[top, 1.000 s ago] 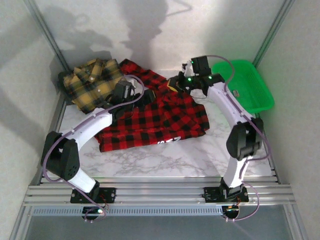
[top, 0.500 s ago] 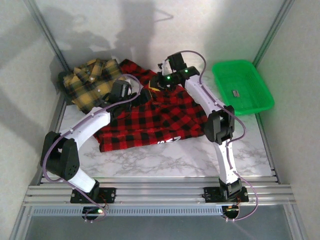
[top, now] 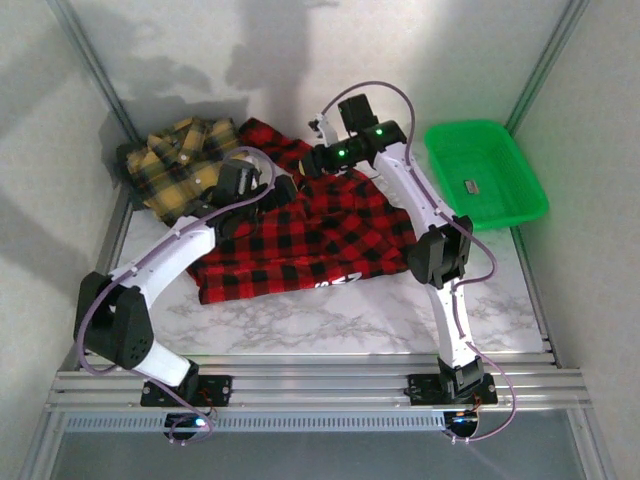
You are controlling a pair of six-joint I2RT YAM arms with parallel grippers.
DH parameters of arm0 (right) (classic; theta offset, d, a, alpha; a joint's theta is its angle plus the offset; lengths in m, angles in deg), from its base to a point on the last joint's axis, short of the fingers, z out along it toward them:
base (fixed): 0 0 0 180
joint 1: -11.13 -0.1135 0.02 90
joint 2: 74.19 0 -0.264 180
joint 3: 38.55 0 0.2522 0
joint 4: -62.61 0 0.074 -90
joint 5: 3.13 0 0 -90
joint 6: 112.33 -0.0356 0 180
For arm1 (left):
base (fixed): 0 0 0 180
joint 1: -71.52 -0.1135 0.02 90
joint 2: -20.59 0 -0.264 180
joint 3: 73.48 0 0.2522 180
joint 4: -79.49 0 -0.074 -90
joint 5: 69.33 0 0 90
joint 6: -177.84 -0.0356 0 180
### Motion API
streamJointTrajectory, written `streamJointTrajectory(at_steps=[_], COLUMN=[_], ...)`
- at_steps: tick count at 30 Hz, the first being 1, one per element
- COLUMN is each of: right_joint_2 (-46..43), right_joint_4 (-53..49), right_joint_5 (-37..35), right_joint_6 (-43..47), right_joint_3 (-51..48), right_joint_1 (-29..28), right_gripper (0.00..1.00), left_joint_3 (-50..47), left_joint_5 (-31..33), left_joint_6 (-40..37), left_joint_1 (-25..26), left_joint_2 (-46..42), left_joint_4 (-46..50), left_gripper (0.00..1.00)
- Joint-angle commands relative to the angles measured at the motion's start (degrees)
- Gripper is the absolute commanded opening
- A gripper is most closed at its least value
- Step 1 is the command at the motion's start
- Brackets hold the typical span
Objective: Fold and stack the long sleeve shirts
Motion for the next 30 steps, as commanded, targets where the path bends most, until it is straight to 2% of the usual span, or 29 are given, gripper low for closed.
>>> streamJointTrajectory(at_steps=[1,4,7,10,11,13,16,20,22,26,30], right_joint_2=[5.38,8.86,9.33,2.85,0.27,-4.44,-12.21,-17.62,-19.14,-22.36,-25.06], right_joint_4=[-1.71,-0.15,-2.15,-3.72,-4.03,-3.95,0.28,5.94,7.65,9.51,11.53], right_joint_5=[-11.71,-18.94,-17.09,-14.53,-13.41,-10.87,-15.49,-16.92,-17.96,-21.81,-21.58], right_joint_6=[6.69,4.31,1.8,2.55,0.07,-3.83,-9.96,-18.65,-19.94,-21.02,-22.15], right_joint_3=[3.06,7.71,12.45,4.04,-0.34,-9.12,-25.52,-40.31,-44.57,-50.41,-55.72], right_joint_1=[0.23,1.06,1.38,0.12,-0.08,-0.46,-1.51,-1.53,-1.52,-0.99,0.72], right_gripper=[0.21,0.24,0.44,0.61,0.64,0.66,0.67,0.67,0.67,0.76,0.79], left_joint_3=[1.67,1.67,2.43,2.11,1.78,1.08,1.77,9.28,12.91,19.96,26.13], left_joint_5=[1.96,2.29,3.48,4.68,4.57,3.93,0.15,-0.47,1.55,5.39,6.52], left_joint_6=[1.34,1.82,1.83,1.9,1.91,1.14,-3.01,-10.62,-13.76,-19.05,-20.18], left_joint_1=[-0.51,-0.51,-0.51,-0.83,-1.1,-1.52,-1.83,-1.27,-0.87,0.76,1.4], left_joint_2=[-1.87,-1.64,-1.53,-2.13,-2.2,-2.26,-0.27,9.16,14.13,23.03,30.23], left_joint_4=[1.64,1.78,2.75,2.8,2.78,2.38,2.57,12.74,17.87,24.56,29.03], left_gripper=[1.0,1.0,1.0,1.0,1.0,1.0,1.0,0.99,0.96,0.84,0.71])
